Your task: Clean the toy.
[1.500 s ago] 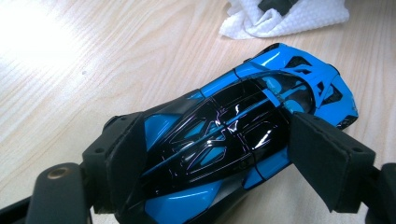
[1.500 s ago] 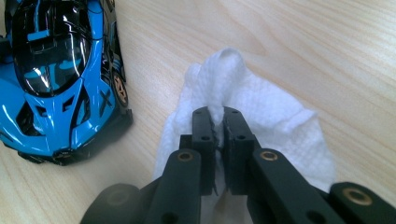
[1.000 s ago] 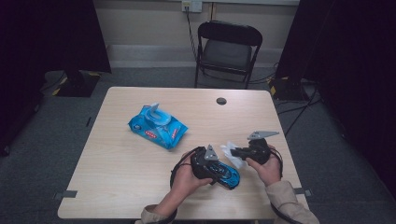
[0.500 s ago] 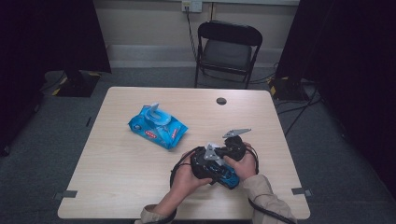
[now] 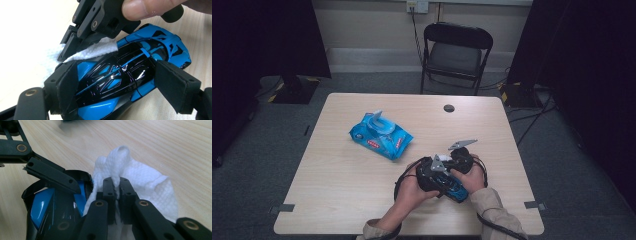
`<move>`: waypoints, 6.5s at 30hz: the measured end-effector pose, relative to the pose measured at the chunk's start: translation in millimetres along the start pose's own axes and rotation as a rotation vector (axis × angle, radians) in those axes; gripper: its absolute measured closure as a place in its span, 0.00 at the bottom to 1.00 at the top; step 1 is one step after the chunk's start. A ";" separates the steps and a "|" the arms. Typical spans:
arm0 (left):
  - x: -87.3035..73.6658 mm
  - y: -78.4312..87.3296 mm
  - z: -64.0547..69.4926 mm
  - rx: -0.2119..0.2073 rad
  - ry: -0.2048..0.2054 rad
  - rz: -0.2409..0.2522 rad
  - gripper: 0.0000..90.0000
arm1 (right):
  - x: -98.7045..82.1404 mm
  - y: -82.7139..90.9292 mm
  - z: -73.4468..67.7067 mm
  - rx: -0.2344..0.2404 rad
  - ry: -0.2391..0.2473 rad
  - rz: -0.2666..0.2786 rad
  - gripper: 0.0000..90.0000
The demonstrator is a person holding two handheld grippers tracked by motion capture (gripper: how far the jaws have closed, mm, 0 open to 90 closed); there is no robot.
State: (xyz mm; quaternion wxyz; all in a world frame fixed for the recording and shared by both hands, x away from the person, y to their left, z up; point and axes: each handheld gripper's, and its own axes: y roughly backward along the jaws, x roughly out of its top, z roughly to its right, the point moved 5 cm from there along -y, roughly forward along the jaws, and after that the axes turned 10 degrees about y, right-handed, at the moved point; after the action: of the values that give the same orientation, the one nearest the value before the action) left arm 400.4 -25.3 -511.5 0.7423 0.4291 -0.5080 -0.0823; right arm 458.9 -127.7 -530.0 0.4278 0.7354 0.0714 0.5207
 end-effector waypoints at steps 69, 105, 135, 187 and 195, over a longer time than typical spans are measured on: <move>1.6 -1.5 5.3 -0.007 -0.016 -0.004 0.24 | -69.8 71.2 8.1 0.002 0.009 0.015 0.95; 2.4 -1.4 5.4 -0.005 -0.014 -0.014 0.24 | -95.5 119.2 -2.6 -0.051 0.046 -0.002 0.94; -28.7 97.2 -46.0 0.046 0.075 0.059 0.25 | 25.0 68.8 -58.3 0.080 0.206 0.112 0.93; -80.0 104.8 -62.4 0.025 0.122 0.006 0.31 | -10.4 25.9 -47.3 -0.009 0.198 0.010 0.20; -81.9 102.1 -63.5 0.029 0.124 -0.001 0.31 | -15.5 14.1 -46.9 0.013 0.201 -0.022 0.22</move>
State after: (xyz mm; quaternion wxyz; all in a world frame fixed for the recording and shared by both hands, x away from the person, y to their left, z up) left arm 382.2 118.6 -501.3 0.7661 0.4444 -0.4619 -0.0482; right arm 408.4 -119.1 -526.7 0.4195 0.6812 0.1256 0.5866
